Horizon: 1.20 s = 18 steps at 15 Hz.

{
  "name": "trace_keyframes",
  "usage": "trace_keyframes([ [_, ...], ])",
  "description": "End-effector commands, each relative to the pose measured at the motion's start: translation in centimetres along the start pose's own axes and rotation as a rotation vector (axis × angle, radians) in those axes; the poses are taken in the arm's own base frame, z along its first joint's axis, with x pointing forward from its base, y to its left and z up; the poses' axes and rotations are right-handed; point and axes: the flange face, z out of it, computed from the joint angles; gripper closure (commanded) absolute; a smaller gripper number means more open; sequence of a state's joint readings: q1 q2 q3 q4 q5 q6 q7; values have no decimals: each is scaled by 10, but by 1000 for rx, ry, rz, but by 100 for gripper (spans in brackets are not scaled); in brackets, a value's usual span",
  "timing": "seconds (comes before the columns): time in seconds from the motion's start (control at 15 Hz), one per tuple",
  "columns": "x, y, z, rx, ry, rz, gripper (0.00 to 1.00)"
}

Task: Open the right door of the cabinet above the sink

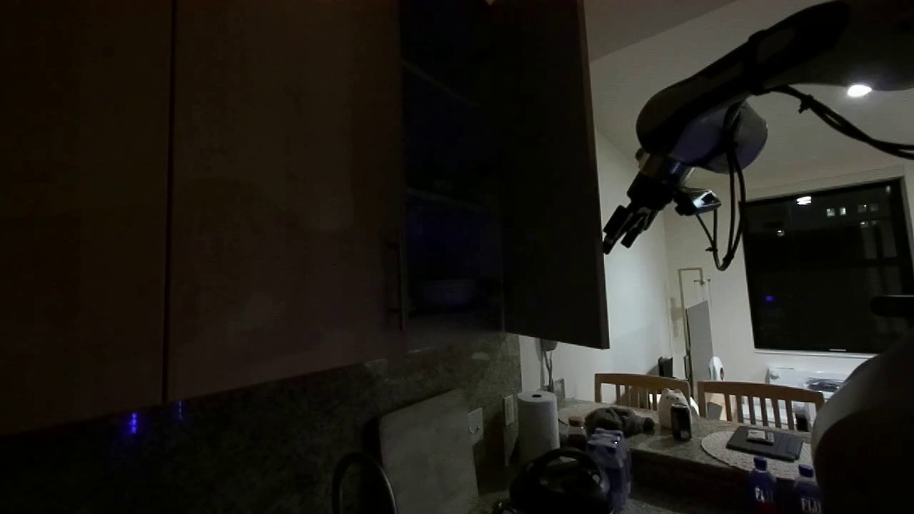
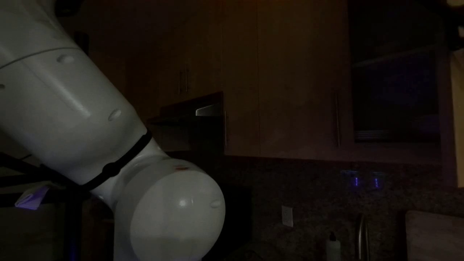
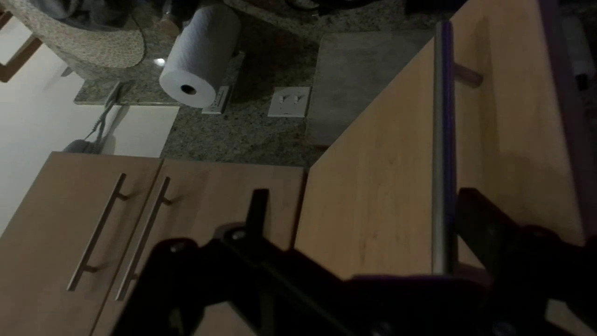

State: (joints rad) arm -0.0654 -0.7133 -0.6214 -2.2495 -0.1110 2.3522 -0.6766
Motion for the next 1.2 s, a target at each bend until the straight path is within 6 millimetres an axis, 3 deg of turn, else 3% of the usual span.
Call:
trace_keyframes([
  [0.0, 1, 36, -22, -41, 11, -42, 0],
  [0.27, -6, 43, -34, -48, 19, -64, 0],
  [0.47, -9, 23, -44, -33, -21, -124, 0],
  [0.67, -14, -14, -57, 28, -99, -181, 0],
  [1.13, -42, -115, -119, 33, -242, -216, 0],
])
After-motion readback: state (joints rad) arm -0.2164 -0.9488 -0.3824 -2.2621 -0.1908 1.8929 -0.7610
